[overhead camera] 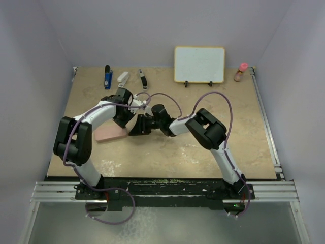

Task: Organize the sunglasses
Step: Close the sunglasses case at the center of the board, then reset both arms

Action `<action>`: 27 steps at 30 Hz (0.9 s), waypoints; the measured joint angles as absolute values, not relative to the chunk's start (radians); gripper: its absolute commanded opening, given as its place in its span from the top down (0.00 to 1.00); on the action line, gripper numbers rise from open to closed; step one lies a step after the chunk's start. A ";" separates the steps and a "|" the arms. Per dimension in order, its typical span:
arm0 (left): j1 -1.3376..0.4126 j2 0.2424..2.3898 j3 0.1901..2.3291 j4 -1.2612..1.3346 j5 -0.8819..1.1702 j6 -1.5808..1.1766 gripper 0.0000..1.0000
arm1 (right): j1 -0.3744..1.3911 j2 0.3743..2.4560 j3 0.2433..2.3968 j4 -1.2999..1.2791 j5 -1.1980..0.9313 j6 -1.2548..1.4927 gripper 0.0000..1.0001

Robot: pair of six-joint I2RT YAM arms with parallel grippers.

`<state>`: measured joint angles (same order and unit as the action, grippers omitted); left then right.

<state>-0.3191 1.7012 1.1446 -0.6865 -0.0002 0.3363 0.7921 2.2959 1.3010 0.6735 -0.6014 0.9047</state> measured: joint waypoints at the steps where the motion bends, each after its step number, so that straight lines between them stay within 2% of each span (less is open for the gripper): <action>1: -0.314 1.710 1.145 -0.683 0.000 0.336 0.96 | 0.791 2.297 1.291 0.690 -0.623 0.910 0.61; 5: -0.308 1.719 1.156 -0.672 0.002 0.336 0.96 | 0.782 2.299 1.259 0.733 -0.675 0.925 0.71; 7: -0.306 1.718 1.156 -0.666 0.004 0.336 0.96 | 0.774 2.294 1.223 0.763 -0.690 0.933 0.71; 9: -0.299 1.712 1.156 -0.662 0.008 0.336 0.96 | 0.762 2.263 1.170 0.772 -0.694 0.934 0.61; 12: -0.279 1.668 1.162 -0.669 0.007 0.337 0.94 | 0.739 2.159 1.085 0.700 -0.669 0.897 0.52; 13: -0.270 1.640 1.173 -0.677 0.007 0.337 0.92 | 0.728 2.113 1.065 0.643 -0.649 0.869 0.49; 14: -0.262 1.613 1.186 -0.683 0.006 0.337 0.86 | 0.714 2.064 1.054 0.572 -0.621 0.834 0.46; 18: -0.201 1.456 1.301 -0.712 0.002 0.342 0.80 | 0.669 1.821 1.077 0.262 -0.441 0.678 0.31; 19: -0.173 1.419 1.343 -0.721 0.001 0.342 0.68 | 0.661 1.751 1.098 0.185 -0.379 0.640 0.28; 20: -0.149 1.393 1.377 -0.729 0.002 0.343 0.46 | 0.658 1.692 1.121 0.123 -0.323 0.609 0.24; 21: -0.115 1.365 1.416 -0.739 0.003 0.342 0.10 | 0.659 1.621 1.151 0.051 -0.255 0.574 0.20; 22: -0.078 1.339 1.453 -0.751 0.006 0.341 0.03 | 0.659 1.566 1.172 0.003 -0.205 0.550 0.15; 24: -0.036 1.297 1.481 -0.765 0.004 0.330 0.02 | 0.663 1.458 1.213 -0.086 -0.097 0.501 0.02; 27: -0.020 1.222 1.484 -0.810 0.013 0.325 0.02 | 0.667 1.288 1.243 -0.205 0.052 0.442 0.00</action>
